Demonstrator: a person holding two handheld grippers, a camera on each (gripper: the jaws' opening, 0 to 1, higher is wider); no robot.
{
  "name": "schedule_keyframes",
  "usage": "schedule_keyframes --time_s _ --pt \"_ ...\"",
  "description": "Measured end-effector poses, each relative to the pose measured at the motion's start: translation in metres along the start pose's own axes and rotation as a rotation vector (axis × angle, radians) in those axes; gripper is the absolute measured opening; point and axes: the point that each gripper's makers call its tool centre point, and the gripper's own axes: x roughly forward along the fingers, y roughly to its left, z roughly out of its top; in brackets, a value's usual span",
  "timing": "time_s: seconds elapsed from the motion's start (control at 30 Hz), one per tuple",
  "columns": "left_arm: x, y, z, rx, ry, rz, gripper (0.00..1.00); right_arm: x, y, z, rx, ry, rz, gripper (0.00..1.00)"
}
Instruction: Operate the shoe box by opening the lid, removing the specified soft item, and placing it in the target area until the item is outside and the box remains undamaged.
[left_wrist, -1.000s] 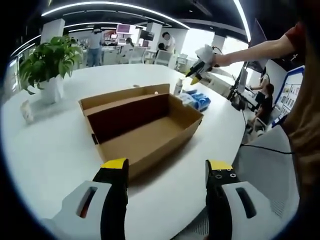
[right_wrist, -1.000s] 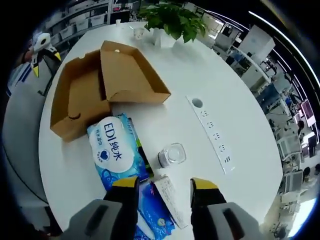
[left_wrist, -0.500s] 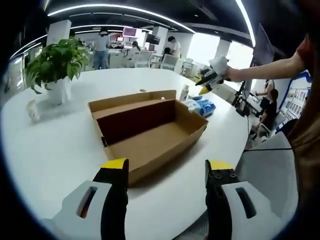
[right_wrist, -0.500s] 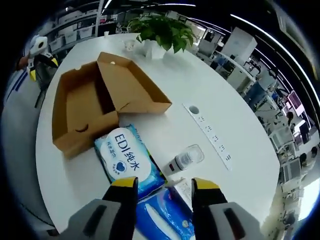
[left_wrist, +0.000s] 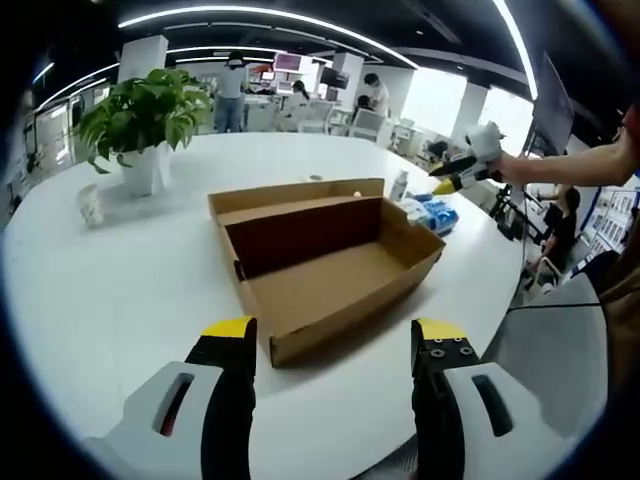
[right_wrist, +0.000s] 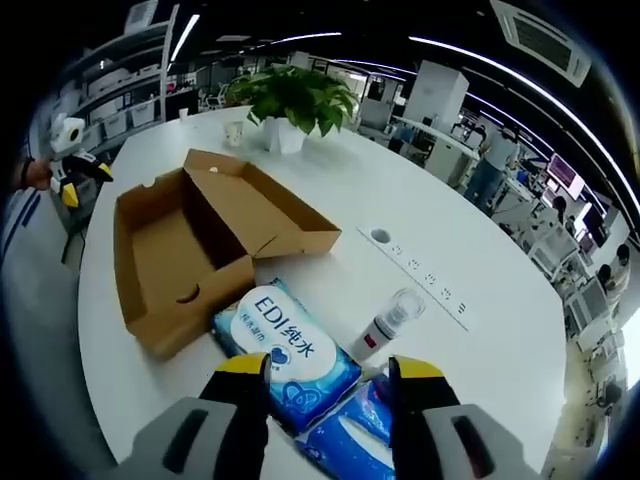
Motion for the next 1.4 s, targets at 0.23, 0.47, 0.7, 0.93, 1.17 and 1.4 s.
schedule_keyframes --time_s 0.23,0.47,0.7,0.93,1.17,1.4 --pt "0.001 0.007 0.001 -0.038 -0.013 0.027 0.62 -0.005 0.012 -0.003 0.046 -0.043 -0.033 0.48" --pt "0.002 0.015 0.003 -0.061 -0.024 0.052 0.62 -0.011 0.034 -0.005 0.105 -0.099 -0.039 0.49" --pt "0.004 0.018 0.004 -0.077 -0.032 0.067 0.61 -0.025 0.055 0.01 0.16 -0.206 -0.035 0.54" --pt "0.01 0.028 0.002 -0.121 -0.031 0.112 0.61 -0.034 0.077 0.012 0.171 -0.238 -0.021 0.57" --pt "0.015 0.041 -0.002 -0.158 -0.004 0.176 0.6 -0.031 0.09 0.001 0.202 -0.244 -0.01 0.58" --pt "0.021 0.052 -0.01 -0.207 0.04 0.251 0.51 -0.031 0.1 -0.015 0.231 -0.236 0.0 0.58"
